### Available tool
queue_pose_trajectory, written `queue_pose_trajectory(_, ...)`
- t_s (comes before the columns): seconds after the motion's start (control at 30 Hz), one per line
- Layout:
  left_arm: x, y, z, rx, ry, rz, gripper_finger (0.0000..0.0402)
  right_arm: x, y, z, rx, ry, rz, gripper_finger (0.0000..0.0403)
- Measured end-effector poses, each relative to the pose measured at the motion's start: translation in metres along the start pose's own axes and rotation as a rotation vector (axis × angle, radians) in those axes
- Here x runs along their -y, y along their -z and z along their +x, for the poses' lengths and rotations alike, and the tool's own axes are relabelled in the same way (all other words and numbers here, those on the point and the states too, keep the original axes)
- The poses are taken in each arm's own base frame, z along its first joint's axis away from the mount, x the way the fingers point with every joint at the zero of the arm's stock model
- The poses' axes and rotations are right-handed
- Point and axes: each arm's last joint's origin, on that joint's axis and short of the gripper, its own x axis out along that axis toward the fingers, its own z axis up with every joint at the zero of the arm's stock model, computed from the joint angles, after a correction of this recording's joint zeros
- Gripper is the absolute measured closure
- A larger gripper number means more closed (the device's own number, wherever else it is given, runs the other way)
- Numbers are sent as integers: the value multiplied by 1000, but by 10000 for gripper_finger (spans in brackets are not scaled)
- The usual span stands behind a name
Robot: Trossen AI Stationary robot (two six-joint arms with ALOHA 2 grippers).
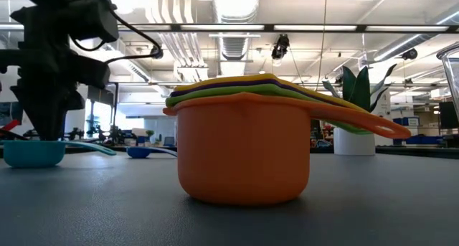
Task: Nest measuring cups in basket
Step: Stack the light blue measuring cup on top of the yellow measuring cup
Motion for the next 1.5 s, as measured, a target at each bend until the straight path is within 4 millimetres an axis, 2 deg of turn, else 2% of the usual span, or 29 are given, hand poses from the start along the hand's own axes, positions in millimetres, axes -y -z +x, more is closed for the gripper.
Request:
queue_pose_trajectory(0.3, -3, -3, 23, -89, -106, -42, 322, 27, 29, -19, 75, 5, 122, 270)
queue_pose_trajectory(0.43, 0, -10, 27, -104, -119, -44, 363, 33, 41, -20, 59, 23, 152, 275)
queue_pose_trajectory(0.5, 4, -18, 23, -74, -121, -41, 390, 34, 44, -19, 55, 37, 148, 276)
queue_pose_trajectory(0.7, 26, -51, -14, 88, -65, -30, 399, 37, 45, -19, 56, 75, 122, 274)
queue_pose_trajectory(0.9, 72, -83, -57, 209, 94, -39, 400, 48, 45, -30, 79, 238, 106, 281)
queue_pose_trajectory(1.0, 104, -97, -66, 237, 145, 0, 401, 55, 44, -39, 102, 341, 115, 285)
queue_pose_trajectory(1.3, 211, -131, -66, 397, 241, 204, 401, 67, 38, -60, 156, 402, 175, 287)
queue_pose_trajectory(1.4, 229, -137, -57, 358, 219, 236, 401, 68, 36, -63, 162, 398, 178, 287)
queue_pose_trajectory(1.5, 234, -144, -39, 317, 181, 235, 401, 68, 36, -62, 159, 399, 174, 290)
